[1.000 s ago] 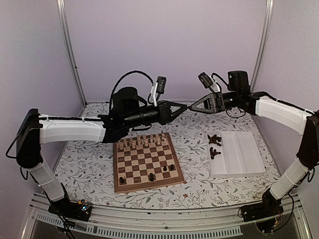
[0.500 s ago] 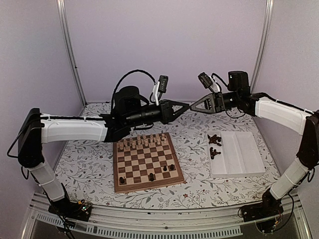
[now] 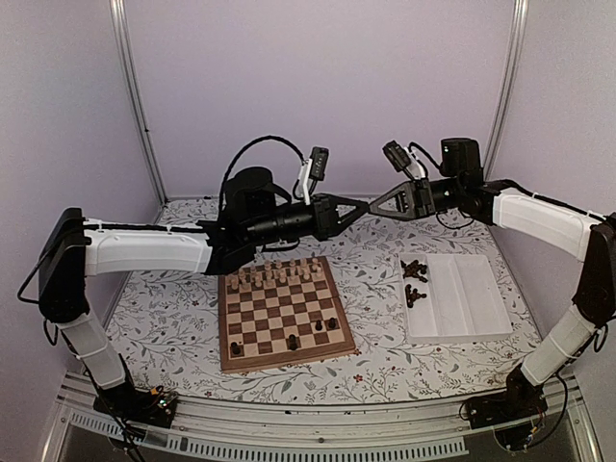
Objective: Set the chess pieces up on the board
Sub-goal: Place the chess piece on the chessboard.
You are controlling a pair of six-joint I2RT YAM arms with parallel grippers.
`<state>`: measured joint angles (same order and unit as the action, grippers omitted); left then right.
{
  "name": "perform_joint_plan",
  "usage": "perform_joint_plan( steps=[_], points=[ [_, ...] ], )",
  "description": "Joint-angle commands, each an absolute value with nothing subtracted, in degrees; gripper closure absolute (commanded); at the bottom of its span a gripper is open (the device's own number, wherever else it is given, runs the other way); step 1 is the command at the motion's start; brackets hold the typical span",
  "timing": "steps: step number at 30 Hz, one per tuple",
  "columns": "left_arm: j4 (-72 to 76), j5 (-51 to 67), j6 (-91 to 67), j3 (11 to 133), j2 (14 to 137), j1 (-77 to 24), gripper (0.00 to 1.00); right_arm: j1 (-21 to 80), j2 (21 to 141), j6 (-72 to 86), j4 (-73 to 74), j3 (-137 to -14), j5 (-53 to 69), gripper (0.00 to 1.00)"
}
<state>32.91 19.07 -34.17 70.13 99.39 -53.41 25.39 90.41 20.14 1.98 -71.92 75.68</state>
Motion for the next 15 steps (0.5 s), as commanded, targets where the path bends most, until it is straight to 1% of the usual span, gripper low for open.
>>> perform_joint_plan(
  steps=[1,4,5,8,12,15],
  points=[
    [30.9,18.0,-33.5,71.4,100.0,-54.0,0.72,25.9,89.8,17.1,3.4,-72.6,74.6,0.94],
    [25.5,15.0,-29.9,71.7,96.7,-53.9,0.57,26.0,89.6,10.0,12.5,-75.8,68.8,0.96],
    [22.4,13.8,-27.9,72.1,95.2,-53.8,0.54,26.1,89.5,6.2,15.2,-76.9,66.3,0.97],
    [11.9,9.4,-20.4,74.2,90.5,-52.6,0.47,27.9,89.2,-1.8,23.4,-80.0,57.1,0.97],
    [-0.7,2.8,-12.4,77.6,84.6,-49.4,0.4,33.8,89.0,-15.8,31.7,-82.9,44.0,0.96],
    [-5.5,-3.6,-6.4,77.6,81.7,-46.9,0.35,37.8,89.7,-23.1,34.9,-84.9,36.9,0.96]
  ],
)
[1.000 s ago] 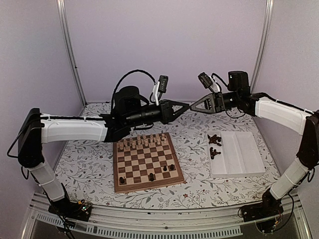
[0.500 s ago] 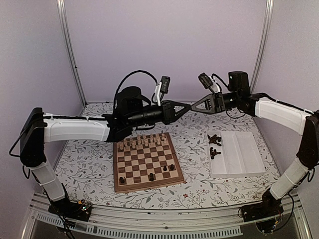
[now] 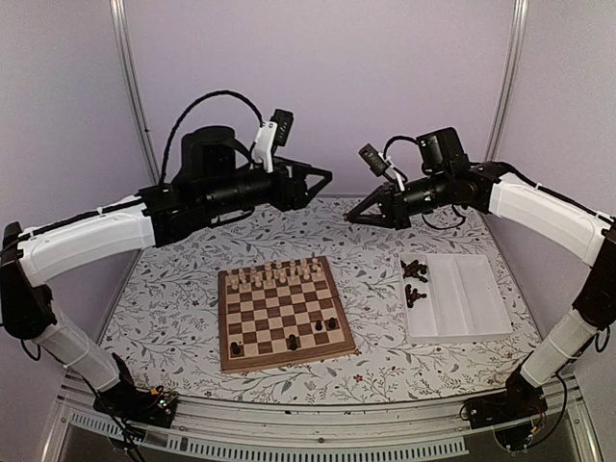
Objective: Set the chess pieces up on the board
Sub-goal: Place the chess piece on the chessboard.
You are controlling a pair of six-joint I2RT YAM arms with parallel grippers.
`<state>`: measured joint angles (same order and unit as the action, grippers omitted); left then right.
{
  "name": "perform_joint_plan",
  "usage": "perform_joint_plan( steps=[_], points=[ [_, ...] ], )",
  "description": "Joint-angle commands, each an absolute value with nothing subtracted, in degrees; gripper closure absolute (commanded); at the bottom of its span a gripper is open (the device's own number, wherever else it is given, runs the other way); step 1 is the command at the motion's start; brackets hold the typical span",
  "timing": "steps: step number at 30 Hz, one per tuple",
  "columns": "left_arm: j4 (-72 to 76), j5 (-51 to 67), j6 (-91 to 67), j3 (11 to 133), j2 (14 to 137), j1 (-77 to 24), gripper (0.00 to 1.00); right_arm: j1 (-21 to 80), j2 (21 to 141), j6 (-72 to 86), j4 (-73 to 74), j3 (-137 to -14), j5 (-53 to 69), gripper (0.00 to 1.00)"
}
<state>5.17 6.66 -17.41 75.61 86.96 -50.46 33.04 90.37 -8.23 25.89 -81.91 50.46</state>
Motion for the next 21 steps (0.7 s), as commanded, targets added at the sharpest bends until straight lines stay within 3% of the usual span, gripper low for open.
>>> perform_joint_plan(
  steps=[1,11,21],
  points=[
    [-5.9,-6.1,-4.5,77.1,81.1,-46.1,0.34,38.8,90.1,-24.3,35.7,-85.7,35.1,0.96],
    [4.9,-13.3,-2.3,62.4,72.9,-35.9,0.33,52.4,101.5,-36.9,45.3,-93.0,16.5,0.96],
    [7.3,-19.4,-0.8,57.6,66.3,-34.7,0.28,58.6,113.8,-40.0,51.4,-99.1,10.9,0.96]
  ],
)
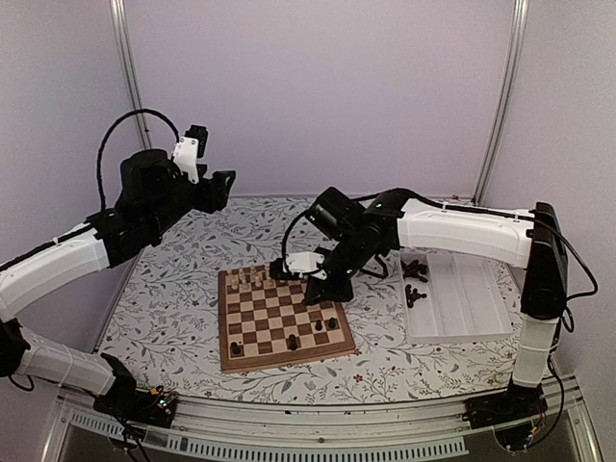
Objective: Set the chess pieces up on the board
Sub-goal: Place the chess piece on the chessboard.
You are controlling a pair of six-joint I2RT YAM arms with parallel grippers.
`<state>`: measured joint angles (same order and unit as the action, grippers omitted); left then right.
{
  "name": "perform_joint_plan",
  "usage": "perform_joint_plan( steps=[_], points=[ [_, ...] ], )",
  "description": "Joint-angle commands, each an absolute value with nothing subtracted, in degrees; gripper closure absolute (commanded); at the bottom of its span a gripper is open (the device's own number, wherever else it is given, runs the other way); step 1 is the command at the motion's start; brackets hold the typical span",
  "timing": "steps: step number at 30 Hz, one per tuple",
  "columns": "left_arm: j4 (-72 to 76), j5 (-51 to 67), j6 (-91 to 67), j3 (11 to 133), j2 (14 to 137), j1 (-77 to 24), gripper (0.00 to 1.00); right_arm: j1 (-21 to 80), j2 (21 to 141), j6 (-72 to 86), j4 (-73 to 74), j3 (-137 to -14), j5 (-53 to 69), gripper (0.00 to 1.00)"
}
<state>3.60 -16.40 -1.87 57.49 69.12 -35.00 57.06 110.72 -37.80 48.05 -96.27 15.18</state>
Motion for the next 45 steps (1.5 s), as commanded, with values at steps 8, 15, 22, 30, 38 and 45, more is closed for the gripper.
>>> perform_joint_plan(
  steps=[8,15,22,30,38,45],
  points=[
    [7.3,-18.1,-1.6,57.3,65.5,-34.7,0.28,60.9,121.0,-39.7,52.6,-101.3,6.5,0.96],
    [7.1,-17.6,-1.7,57.3,65.3,-34.7,0.28,61.1,123.4,-39.3,53.1,-103.8,7.1,0.95],
    [7.1,-17.4,-1.7,57.4,65.3,-34.7,0.28,61.8,125.6,-39.1,54.2,-105.4,8.2,0.94],
    [7.0,-17.1,-1.7,57.4,65.2,-34.7,0.27,62.4,126.9,-39.1,54.9,-106.0,8.0,0.93],
    [7.0,-16.9,-1.6,57.4,65.3,-34.7,0.27,62.4,127.6,-39.0,55.4,-106.1,7.6,0.91],
    [6.9,-16.4,-1.6,57.4,65.6,-34.7,0.27,62.5,127.8,-38.6,55.5,-106.1,6.7,0.9]
  ],
)
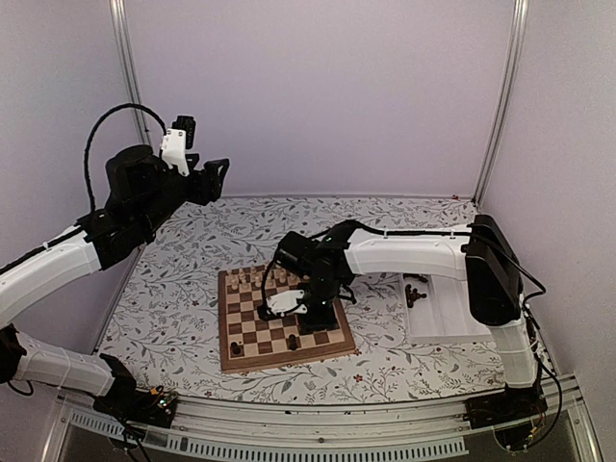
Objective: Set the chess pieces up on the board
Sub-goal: Place the chess piece on the chessboard.
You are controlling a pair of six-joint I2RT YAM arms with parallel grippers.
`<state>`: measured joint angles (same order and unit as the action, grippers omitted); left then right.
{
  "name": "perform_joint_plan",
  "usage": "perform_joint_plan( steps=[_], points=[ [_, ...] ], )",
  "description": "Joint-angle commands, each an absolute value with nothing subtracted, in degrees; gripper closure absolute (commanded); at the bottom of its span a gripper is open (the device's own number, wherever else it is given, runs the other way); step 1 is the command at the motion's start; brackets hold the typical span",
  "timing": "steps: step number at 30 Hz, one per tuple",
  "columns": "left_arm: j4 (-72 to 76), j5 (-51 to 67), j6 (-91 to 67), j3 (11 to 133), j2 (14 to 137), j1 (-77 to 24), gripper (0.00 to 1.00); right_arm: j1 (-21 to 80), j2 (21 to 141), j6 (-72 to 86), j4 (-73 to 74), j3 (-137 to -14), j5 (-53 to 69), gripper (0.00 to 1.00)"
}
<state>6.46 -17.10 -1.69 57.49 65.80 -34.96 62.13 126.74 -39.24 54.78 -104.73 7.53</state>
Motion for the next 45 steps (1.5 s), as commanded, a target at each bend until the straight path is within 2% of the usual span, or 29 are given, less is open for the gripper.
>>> perform_joint_plan(
  steps=[1,15,21,24,28,35,45],
  points=[
    [6.9,-16.4,-1.7,57.4,65.7,-34.8,0.27,62.4,127.8,-38.5,55.6,-106.1,6.5,0.9],
    [6.8,-15.5,-1.9,57.6,66.0,-34.7,0.26,62.5,127.7,-37.6,54.9,-106.1,4.1,0.86],
    [6.7,-15.2,-1.9,57.6,66.0,-34.7,0.26,62.5,127.8,-37.4,54.7,-106.1,4.8,0.69],
    [6.7,-15.2,-1.9,57.6,66.1,-34.7,0.26,62.5,127.6,-37.4,54.4,-106.3,5.3,0.65],
    [6.7,-15.0,-1.9,57.6,66.2,-34.7,0.26,62.5,127.6,-37.3,54.7,-107.4,6.4,0.65],
    [6.7,-14.9,-1.9,57.6,66.3,-34.7,0.26,62.5,128.8,-37.3,55.2,-108.1,7.0,0.7],
    [6.6,-15.1,-1.6,57.6,67.3,-34.7,0.26,62.4,125.3,-37.8,55.4,-107.4,5.1,0.62]
  ],
)
